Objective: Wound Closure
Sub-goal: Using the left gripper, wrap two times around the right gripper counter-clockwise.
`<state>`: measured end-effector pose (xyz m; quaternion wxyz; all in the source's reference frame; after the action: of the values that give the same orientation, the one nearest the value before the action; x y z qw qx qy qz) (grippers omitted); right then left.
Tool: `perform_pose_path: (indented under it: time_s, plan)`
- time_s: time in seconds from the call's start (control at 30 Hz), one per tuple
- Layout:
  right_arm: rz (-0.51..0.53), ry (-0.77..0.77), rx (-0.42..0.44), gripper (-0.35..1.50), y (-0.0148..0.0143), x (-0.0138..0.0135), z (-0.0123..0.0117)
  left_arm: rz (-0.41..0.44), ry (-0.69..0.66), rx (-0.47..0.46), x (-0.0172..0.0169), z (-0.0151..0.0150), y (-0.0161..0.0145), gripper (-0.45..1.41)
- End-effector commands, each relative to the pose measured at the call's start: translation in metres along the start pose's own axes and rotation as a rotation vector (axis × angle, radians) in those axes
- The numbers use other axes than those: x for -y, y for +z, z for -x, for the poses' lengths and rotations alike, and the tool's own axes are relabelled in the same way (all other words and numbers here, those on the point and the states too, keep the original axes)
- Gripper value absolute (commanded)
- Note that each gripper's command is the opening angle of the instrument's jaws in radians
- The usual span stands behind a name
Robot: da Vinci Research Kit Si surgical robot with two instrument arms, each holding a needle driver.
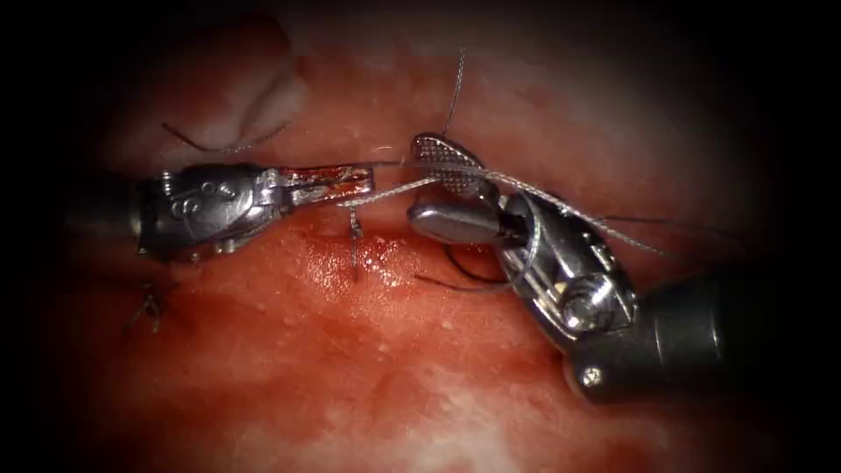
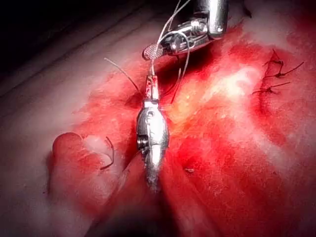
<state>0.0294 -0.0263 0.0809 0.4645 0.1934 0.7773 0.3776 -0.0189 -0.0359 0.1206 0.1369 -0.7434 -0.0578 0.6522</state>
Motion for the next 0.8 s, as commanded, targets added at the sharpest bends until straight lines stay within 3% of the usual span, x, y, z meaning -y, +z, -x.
perform_pose_path:
  time_s: [0.03,0.6,0.8]
  plan:
    - [0.005,0.000,0.003,0.66,0.0000,-0.0002,0.0010,0.001,0.000,-0.001,-0.0002,0.0006,0.0004,-0.45]
    - [0.095,-0.047,0.050,0.61,0.0003,-0.0017,0.0008,0.031,0.000,-0.011,-0.0040,0.0000,0.0003,-0.45]
    - [0.141,-0.061,0.070,0.59,0.0019,-0.0016,0.0016,0.046,0.000,-0.018,-0.0053,-0.0002,0.0012,-0.45]
